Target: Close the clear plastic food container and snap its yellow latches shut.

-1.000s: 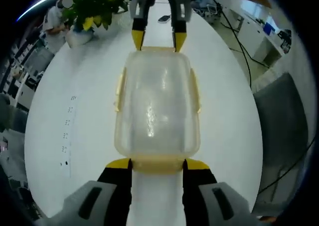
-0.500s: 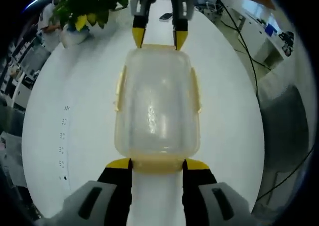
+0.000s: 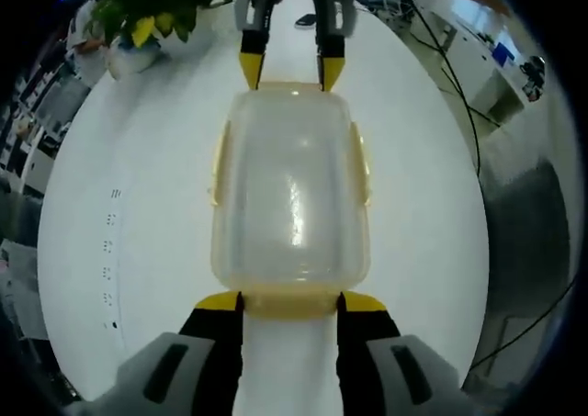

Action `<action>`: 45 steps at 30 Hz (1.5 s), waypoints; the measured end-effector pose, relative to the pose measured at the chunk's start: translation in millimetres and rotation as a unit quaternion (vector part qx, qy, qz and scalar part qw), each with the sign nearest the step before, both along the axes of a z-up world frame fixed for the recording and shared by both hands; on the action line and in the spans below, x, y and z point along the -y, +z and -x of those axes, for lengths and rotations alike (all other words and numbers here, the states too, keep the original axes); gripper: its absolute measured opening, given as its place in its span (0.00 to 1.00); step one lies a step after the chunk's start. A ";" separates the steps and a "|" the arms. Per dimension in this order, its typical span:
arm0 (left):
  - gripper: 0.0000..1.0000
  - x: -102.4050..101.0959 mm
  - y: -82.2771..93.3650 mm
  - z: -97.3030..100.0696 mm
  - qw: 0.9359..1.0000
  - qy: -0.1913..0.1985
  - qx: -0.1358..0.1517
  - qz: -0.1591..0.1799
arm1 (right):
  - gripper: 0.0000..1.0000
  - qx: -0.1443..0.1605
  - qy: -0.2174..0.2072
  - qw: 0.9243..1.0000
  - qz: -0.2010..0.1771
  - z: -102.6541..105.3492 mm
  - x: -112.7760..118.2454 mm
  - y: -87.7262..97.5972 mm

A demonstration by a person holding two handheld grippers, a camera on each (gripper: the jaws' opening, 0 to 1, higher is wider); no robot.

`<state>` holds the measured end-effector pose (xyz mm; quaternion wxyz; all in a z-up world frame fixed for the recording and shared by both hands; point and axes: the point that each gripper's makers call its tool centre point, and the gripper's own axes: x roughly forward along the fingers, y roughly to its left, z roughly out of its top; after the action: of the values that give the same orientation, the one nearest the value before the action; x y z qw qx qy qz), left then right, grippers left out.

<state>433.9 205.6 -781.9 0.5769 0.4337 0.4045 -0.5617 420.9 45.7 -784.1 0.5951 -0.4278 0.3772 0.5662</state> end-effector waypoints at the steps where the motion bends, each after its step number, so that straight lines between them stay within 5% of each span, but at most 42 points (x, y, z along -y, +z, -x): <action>1: 0.34 -0.3 -0.1 -0.7 1.000 0.001 0.001 0.000 | 0.37 0.001 0.000 1.000 0.001 -0.9 -0.3 -0.2; 13: 0.35 -3.0 -8.5 -4.0 1.000 -0.003 0.008 -0.005 | 0.39 0.003 0.004 1.000 0.019 -1.2 2.1 -8.8; 17: 0.36 -11.8 -12.8 3.4 0.996 0.082 -0.034 0.012 | 0.43 -0.035 -0.039 0.998 0.037 10.5 14.0 -25.9; 20: 0.39 -27.9 -16.6 5.7 0.995 0.098 -0.032 0.006 | 0.44 -0.036 -0.053 0.997 0.049 14.6 22.5 -33.0; 24: 0.41 -32.2 -4.3 11.3 0.984 0.164 -0.056 0.047 | 0.46 -0.018 -0.099 0.994 0.042 2.6 37.3 -20.5; 26: 0.41 -25.1 12.7 10.3 0.968 0.213 -0.082 0.100 | 0.46 0.011 -0.151 0.988 0.013 -16.0 43.8 -2.2; 28: 0.40 -18.8 27.6 7.9 0.947 0.269 -0.113 0.138 | 0.43 -0.012 -0.239 0.970 -0.051 -26.8 39.6 16.6; 31: 0.38 -5.4 41.1 -0.5 0.894 0.371 -0.164 0.189 | 0.36 -0.083 -0.338 0.925 -0.155 -34.3 21.1 40.6; 32: 0.38 -2.4 43.3 -4.2 0.884 0.388 -0.166 0.203 | 0.36 -0.095 -0.352 0.916 -0.165 -35.4 19.3 42.7; 33: 0.35 -6.0 40.2 -7.4 0.851 0.453 -0.180 0.197 | 0.38 -0.139 -0.394 0.886 -0.199 -35.6 11.4 47.3; 34: 0.32 -6.3 37.6 -6.2 0.834 0.480 -0.192 0.191 | 0.40 -0.162 -0.409 0.873 -0.208 -31.2 8.0 46.2; 35: 0.29 -5.6 35.6 -4.2 0.826 0.491 -0.203 0.190 | 0.39 -0.186 -0.421 0.863 -0.209 -26.6 6.0 43.6; 37: 0.25 -6.8 28.5 2.6 0.830 0.477 -0.232 0.170 | 0.33 -0.222 -0.448 0.841 -0.204 -23.1 6.2 32.2; 39: 0.28 -7.8 19.7 5.2 0.823 0.495 -0.228 0.161 | 0.29 -0.235 -0.471 0.828 -0.194 -20.4 10.0 18.1; 41: 0.28 -7.2 14.5 8.1 0.825 0.493 -0.227 0.155 | 0.26 -0.238 -0.496 0.812 -0.196 -20.7 11.5 7.2; 44: 0.23 -7.8 8.5 6.4 0.824 0.499 -0.222 0.150 | 0.09 -0.235 -0.493 0.811 -0.211 -15.1 2.3 2.8; 45: 0.22 -5.9 7.8 8.3 0.823 0.500 -0.223 0.152 | 0.10 -0.232 -0.502 0.804 -0.217 -17.3 0.6 4.0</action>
<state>425.5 211.4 -774.2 0.7315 -0.0584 0.5928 -0.3318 438.2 45.1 -780.1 0.7681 0.1060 0.5338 0.3375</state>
